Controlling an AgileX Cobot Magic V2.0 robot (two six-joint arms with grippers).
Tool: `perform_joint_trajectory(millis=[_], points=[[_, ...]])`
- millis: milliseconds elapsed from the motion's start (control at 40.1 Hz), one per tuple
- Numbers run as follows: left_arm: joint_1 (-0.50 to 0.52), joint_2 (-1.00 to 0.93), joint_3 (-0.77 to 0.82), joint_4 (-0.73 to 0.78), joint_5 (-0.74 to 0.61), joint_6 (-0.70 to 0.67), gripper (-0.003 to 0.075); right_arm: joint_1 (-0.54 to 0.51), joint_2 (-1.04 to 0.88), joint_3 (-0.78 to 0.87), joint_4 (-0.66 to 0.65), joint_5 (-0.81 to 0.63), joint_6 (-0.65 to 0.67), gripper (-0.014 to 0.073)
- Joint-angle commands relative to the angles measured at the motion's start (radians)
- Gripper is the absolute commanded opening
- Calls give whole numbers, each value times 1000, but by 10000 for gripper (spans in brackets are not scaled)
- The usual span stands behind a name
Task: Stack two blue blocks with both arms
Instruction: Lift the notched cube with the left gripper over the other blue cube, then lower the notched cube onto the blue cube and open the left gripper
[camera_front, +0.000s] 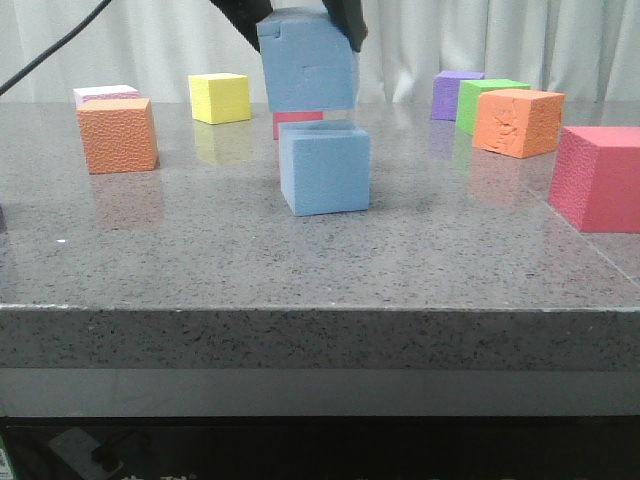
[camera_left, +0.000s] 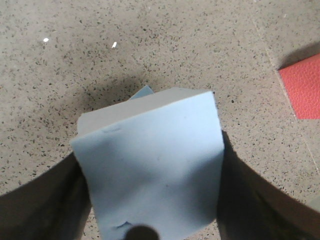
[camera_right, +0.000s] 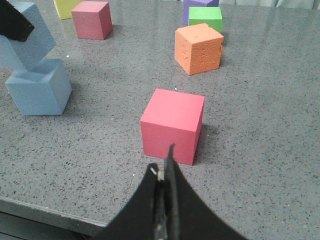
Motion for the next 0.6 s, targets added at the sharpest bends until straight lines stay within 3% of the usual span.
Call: perform_joint_trajectory(millis=[0,573], points=[[-5,-53,-36,-14,28,-1,253,-6,4,-26,-9,-74,-6,-103],[-5,-19,-36,-50,30,4,261,-6,4,-26,-9,-74,-6,-103]])
